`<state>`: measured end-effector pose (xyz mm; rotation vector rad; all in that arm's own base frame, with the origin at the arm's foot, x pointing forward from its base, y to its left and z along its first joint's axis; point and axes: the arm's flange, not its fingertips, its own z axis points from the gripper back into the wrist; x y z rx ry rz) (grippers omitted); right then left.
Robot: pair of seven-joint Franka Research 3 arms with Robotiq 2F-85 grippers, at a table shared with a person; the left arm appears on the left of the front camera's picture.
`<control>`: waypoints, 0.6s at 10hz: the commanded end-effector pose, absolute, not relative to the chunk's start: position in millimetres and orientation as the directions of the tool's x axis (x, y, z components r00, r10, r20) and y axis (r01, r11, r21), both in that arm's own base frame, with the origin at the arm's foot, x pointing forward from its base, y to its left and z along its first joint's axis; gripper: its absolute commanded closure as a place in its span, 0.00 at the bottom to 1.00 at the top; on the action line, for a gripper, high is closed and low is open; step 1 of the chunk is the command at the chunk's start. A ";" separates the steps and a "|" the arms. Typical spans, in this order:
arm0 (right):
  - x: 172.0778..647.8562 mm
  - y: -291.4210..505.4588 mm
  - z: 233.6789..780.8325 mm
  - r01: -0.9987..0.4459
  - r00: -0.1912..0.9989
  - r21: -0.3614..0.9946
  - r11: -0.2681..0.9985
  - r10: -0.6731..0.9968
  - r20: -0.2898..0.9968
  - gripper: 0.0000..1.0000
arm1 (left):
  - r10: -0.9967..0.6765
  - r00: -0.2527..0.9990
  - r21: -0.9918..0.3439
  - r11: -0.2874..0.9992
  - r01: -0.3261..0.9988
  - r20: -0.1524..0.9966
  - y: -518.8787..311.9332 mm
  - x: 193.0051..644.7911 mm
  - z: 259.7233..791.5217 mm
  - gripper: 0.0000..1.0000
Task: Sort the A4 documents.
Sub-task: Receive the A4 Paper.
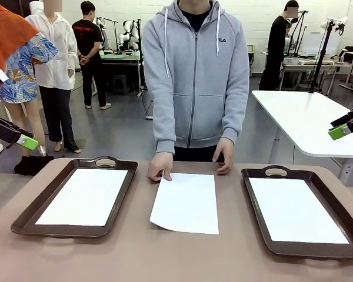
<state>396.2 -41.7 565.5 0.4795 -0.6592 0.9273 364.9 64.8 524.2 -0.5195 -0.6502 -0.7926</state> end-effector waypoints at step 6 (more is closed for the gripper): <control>395.8 -40.7 565.2 -0.849 0.431 0.101 0.519 0.568 0.701 0.00 | -0.477 0.526 -0.181 0.596 0.783 0.704 66.2 363.9 524.1 0.00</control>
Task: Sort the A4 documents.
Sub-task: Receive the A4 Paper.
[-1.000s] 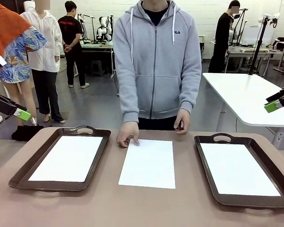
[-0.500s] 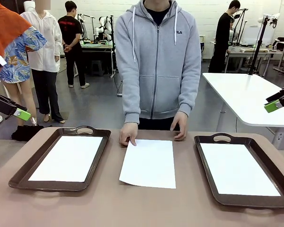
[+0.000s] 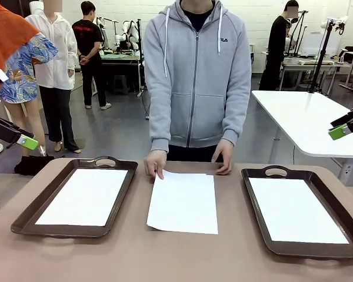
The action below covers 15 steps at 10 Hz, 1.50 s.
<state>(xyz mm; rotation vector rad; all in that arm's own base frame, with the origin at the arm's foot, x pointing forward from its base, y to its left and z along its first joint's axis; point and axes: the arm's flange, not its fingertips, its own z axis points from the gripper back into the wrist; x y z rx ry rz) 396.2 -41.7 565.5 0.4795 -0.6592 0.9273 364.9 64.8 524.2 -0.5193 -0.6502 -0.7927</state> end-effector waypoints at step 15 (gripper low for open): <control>395.8 -40.7 565.2 -0.849 0.431 0.101 0.519 0.568 0.701 0.00 | -0.477 0.526 -0.181 0.596 0.783 0.704 66.2 363.9 524.1 0.00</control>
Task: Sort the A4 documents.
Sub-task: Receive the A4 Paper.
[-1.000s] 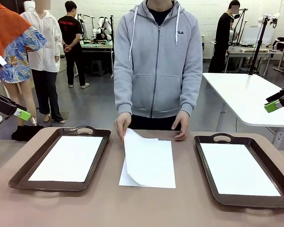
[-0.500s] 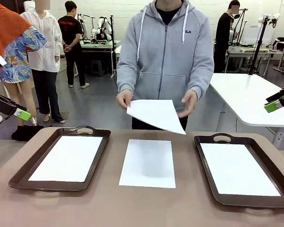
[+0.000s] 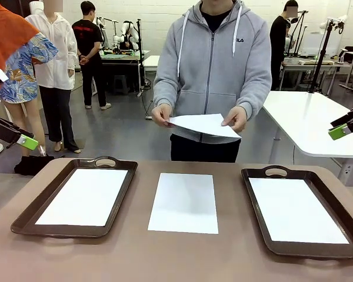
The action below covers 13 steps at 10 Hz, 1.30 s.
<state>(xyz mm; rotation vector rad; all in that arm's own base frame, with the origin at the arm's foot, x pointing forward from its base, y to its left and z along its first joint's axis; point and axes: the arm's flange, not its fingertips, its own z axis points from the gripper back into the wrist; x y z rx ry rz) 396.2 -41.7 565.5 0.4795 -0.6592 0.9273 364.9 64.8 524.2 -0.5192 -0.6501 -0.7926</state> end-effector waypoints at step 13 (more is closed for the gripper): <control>395.8 -40.7 565.2 -0.849 0.431 0.101 0.519 0.568 0.701 0.00 | -0.477 0.526 -0.181 0.596 0.783 0.704 66.2 363.9 524.1 0.00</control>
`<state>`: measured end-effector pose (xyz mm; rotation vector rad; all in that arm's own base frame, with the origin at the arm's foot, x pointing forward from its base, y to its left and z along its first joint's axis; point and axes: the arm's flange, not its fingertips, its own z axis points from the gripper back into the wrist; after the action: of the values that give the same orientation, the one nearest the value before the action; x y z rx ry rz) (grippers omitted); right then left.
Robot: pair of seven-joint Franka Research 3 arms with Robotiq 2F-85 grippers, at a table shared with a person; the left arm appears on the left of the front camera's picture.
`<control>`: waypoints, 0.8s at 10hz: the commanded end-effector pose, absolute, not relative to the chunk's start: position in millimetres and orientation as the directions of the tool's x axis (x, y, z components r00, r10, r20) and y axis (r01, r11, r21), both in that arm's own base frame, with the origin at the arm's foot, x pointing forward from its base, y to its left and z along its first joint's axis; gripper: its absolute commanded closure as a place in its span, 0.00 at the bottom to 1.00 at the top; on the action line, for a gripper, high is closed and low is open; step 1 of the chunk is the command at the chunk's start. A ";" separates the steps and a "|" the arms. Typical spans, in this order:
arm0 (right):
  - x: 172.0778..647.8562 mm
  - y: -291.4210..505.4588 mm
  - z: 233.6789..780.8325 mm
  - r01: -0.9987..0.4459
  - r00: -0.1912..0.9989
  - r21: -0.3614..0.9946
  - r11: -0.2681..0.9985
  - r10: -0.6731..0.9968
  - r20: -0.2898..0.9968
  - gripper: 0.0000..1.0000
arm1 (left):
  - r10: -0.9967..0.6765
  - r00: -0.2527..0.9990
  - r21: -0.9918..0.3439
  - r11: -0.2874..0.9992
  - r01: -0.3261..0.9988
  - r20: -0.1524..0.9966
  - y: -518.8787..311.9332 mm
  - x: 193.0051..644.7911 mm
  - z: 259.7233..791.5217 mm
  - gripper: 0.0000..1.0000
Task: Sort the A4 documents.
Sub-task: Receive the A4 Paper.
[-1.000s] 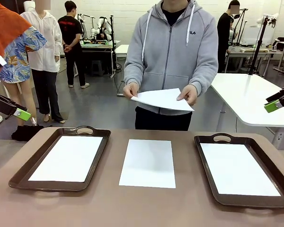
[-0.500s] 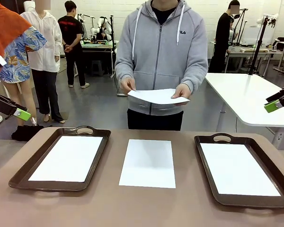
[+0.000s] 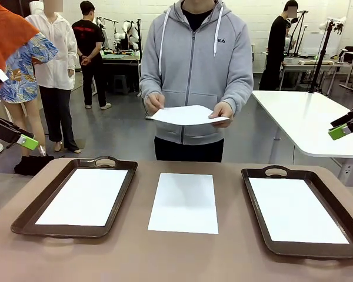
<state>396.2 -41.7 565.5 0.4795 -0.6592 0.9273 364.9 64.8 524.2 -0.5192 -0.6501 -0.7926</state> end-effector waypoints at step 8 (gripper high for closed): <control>395.8 -40.7 565.2 -0.849 0.431 0.101 0.519 0.568 0.701 0.00 | -0.477 0.526 -0.181 0.596 0.783 0.704 66.2 363.9 524.1 0.00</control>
<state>396.2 -41.7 565.5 0.4795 -0.6592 0.9273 364.9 64.8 524.2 -0.5192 -0.6501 -0.7926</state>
